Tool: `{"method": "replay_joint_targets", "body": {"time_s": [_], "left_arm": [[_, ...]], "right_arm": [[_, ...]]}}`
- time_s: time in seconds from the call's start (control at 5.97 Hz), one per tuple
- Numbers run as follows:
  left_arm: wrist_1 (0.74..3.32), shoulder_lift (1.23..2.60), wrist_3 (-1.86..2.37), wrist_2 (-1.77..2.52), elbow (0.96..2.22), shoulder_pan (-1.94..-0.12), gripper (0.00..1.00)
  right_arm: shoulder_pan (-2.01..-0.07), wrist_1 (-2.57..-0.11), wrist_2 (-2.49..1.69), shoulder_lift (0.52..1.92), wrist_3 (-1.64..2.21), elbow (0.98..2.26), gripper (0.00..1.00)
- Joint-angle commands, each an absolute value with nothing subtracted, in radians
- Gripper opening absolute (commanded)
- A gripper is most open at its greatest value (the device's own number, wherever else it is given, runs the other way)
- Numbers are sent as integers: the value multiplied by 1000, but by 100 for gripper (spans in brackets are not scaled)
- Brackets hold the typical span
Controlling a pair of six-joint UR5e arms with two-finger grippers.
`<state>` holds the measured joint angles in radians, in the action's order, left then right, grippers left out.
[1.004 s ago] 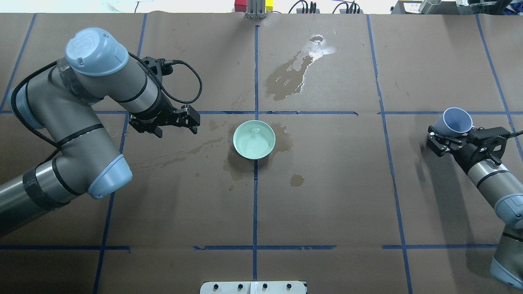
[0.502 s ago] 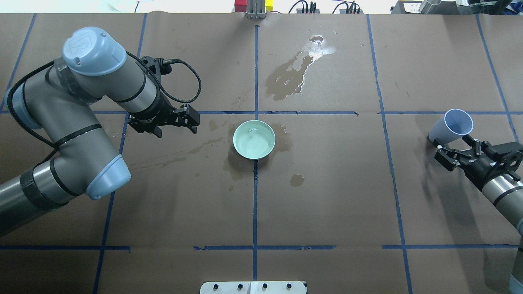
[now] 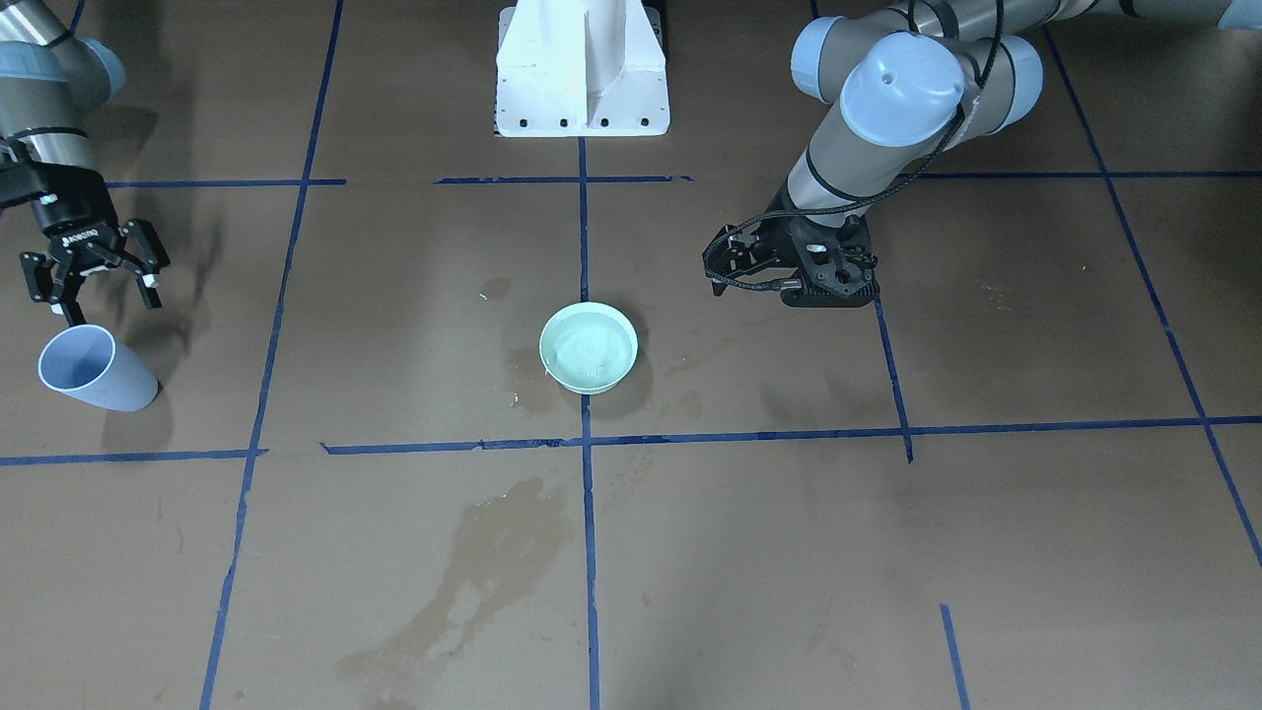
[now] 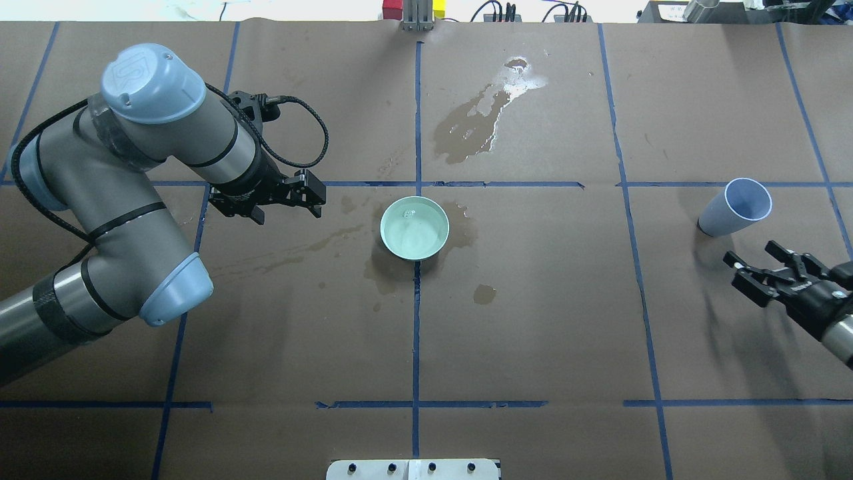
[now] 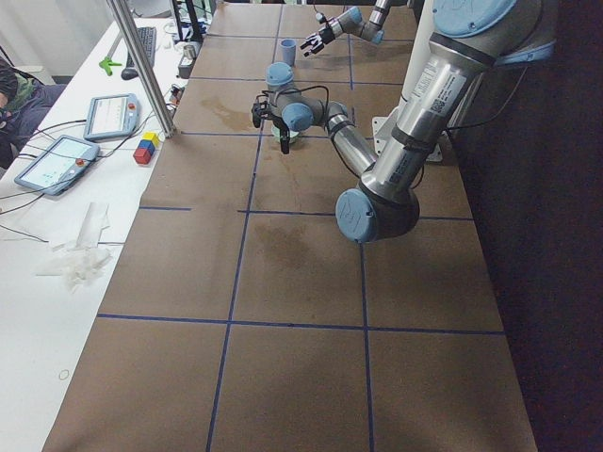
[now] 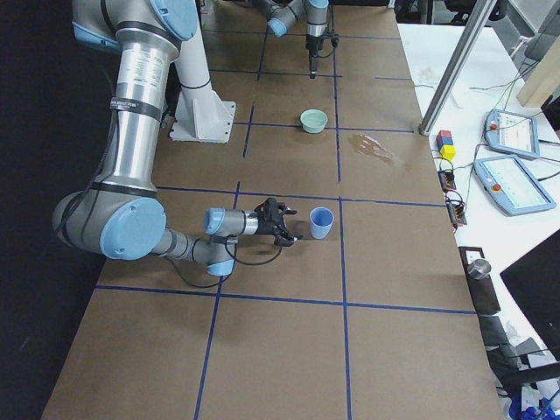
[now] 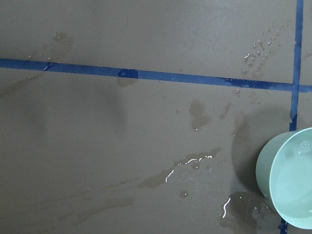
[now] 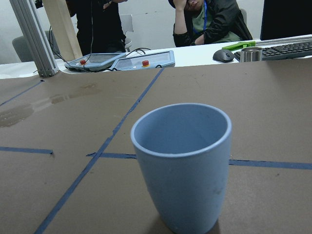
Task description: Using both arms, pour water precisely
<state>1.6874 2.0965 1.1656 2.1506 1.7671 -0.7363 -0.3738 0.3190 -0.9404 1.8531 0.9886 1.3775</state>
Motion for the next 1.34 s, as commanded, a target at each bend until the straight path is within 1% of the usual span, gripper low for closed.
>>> {"method": "replay_joint_targets", "body": {"time_s": [0.0,0.17,0.33,0.67,0.84,1.17], "left_arm": [[1687,2097,1166,2151,1766,-736,100],[1689,2100,1183,2148,1766,-735,100],[1689,2102,1186,2146,1766,-733,100],[1690,2112,1206,2146,1766,-727,100],[1690,2114,1219,2145,1766,-726,100],[1693,2129,1238,2145,1764,-719,100]], "right_arm": [[-377,409,-1003,1936,983,1394,100],[-380,410,-1037,1948,976,1405,100],[-464,394,-1127,1947,973,1401,100],[-734,315,-1422,1931,932,1399,100],[-881,231,-1577,1909,890,1404,100],[-1158,6,-1898,1812,784,1410,100]]}}
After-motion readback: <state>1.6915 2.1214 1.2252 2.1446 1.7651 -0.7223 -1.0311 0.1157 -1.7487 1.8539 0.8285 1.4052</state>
